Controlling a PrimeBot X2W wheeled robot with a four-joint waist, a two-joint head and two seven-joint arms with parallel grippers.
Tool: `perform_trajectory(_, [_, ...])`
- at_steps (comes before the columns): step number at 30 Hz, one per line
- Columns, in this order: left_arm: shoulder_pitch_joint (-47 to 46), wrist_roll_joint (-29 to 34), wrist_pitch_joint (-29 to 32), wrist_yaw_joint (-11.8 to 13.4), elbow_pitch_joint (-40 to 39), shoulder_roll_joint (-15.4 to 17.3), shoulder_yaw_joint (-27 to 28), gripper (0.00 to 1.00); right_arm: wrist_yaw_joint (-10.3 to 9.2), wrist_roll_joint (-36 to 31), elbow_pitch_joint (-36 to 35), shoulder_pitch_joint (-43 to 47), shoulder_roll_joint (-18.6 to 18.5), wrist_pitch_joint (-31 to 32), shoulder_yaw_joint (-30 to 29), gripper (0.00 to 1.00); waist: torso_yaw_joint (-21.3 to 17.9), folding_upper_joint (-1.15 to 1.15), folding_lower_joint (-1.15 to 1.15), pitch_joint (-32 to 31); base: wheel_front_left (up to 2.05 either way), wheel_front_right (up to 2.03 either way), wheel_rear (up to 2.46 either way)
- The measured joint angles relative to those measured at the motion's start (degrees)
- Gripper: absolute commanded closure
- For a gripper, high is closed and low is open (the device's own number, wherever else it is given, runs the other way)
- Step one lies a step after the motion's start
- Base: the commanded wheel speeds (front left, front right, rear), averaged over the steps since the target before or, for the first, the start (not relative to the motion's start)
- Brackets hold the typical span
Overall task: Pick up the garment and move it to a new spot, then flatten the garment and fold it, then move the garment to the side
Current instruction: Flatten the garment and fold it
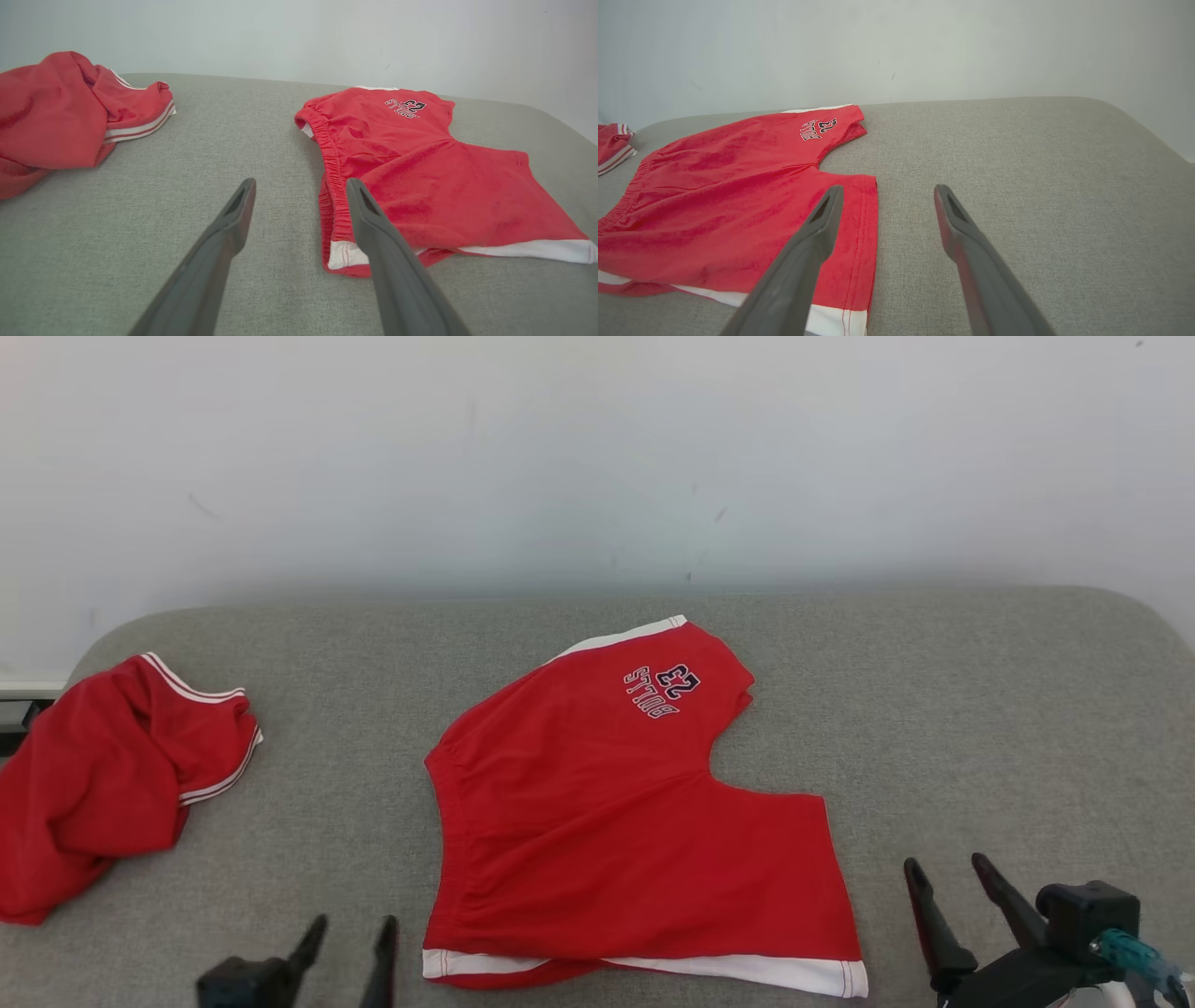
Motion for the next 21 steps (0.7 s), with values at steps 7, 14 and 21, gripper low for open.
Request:
perform_trajectory(7, [-0.25, -0.49, 2.47, -3.71, 2.09, -1.48, -4.74, 0.0, 0.67, 0.19, 2.23, 0.87, -0.13, 3.72, 2.55, 0.0, 0.33, 0.0, 0.0, 0.26, 0.0, 0.0, 0.0])
perform_trajectory(14, [-2.79, -0.54, 4.72, -5.26, 7.4, -2.68, -6.81, 0.0, 2.54, 0.58, 7.45, 0.27, 0.4, 7.94, 6.02, 0.0, 0.38, 0.0, 0.0, 1.28, 0.0, 0.0, 0.0])
perform_trajectory(21, [-7.27, -0.54, 6.05, -5.7, 13.03, -3.34, -6.55, 0.0, 3.53, 1.04, 12.73, -2.11, 1.48, 9.8, 7.02, 0.0, 0.59, 0.0, 0.0, 2.46, 0.0, 0.0, 0.0])
